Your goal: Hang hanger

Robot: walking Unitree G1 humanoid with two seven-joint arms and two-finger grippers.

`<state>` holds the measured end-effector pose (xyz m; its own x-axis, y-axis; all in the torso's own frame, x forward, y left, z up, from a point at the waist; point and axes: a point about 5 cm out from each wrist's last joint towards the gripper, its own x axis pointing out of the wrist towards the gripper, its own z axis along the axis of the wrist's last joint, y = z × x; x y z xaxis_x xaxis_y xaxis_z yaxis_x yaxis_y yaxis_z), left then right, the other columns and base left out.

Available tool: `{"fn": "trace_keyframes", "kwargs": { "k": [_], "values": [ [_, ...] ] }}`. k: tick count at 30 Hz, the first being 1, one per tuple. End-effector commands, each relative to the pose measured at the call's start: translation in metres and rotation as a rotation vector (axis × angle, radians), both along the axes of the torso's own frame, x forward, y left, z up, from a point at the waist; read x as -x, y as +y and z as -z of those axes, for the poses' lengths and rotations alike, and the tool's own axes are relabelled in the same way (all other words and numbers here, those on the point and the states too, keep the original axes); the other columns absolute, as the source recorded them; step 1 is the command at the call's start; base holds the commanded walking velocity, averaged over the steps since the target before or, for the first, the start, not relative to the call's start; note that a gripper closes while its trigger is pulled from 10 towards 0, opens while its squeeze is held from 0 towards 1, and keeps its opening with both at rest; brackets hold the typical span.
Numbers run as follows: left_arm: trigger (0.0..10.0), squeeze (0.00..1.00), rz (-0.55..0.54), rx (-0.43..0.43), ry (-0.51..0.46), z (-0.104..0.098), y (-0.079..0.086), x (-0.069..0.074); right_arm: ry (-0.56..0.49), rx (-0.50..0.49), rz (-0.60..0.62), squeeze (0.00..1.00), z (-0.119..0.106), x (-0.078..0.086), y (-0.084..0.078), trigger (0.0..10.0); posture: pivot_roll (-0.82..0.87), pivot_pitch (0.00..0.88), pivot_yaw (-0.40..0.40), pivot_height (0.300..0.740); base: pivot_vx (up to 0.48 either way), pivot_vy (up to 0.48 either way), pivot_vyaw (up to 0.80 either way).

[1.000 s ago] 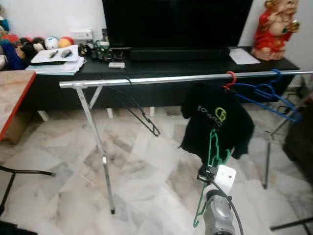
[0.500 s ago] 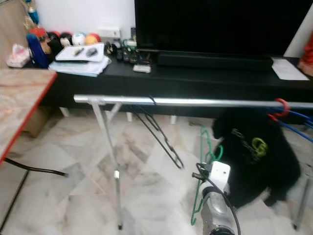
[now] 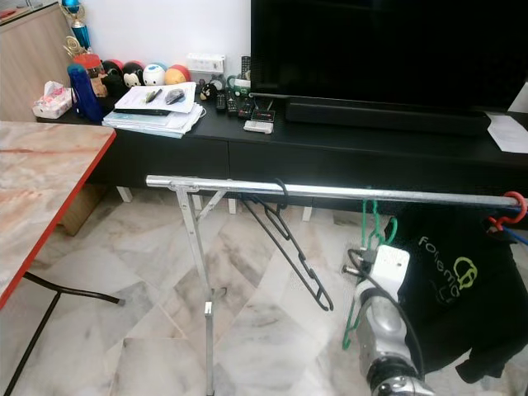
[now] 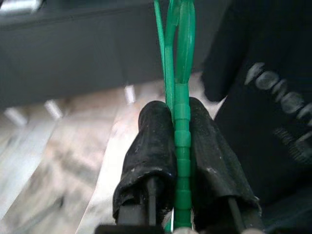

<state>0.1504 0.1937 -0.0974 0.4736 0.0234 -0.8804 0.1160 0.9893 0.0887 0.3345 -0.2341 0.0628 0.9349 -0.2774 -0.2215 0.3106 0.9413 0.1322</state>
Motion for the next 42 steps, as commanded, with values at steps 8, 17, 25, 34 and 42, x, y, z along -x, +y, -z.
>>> {"fn": "trace_keyframes", "kwargs": {
  "k": [8, 17, 25, 34, 42],
  "values": [
    [10.0, 0.0, 0.016, 0.037, 0.052, 0.001, 0.013, 0.01, -0.026, 0.029, 0.032, 0.0, -0.027, -0.017, -0.013, 10.0, 0.04, 0.109, -0.017, 0.74, 0.0, 0.0, 0.0],
    [10.0, 0.0, -0.017, 0.002, 0.065, -0.006, 0.061, 0.023, 0.024, 0.043, -0.008, 0.0, -0.035, -0.024, -0.013, 10.0, 0.04, 0.112, -0.016, 0.74, 0.0, 0.0, 0.0],
    [10.0, 0.0, -0.02, 0.002, 0.077, -0.006, 0.067, 0.031, 0.068, 0.065, -0.042, 0.0, -0.039, -0.028, -0.014, 10.0, 0.05, 0.111, -0.016, 0.74, 0.0, 0.0, 0.0],
    [10.0, 0.0, 0.006, 0.03, 0.078, 0.004, 0.028, 0.026, 0.112, 0.089, -0.104, 0.0, -0.041, -0.032, -0.011, 10.0, 0.05, 0.112, -0.015, 0.74, 0.0, 0.0, 0.0],
    [10.0, 0.0, 0.031, 0.068, 0.07, 0.009, -0.021, 0.019, 0.118, 0.11, -0.135, 0.0, -0.047, -0.035, -0.01, 10.0, 0.06, 0.113, -0.014, 0.74, 0.0, 0.0, 0.0]
  ]
}}
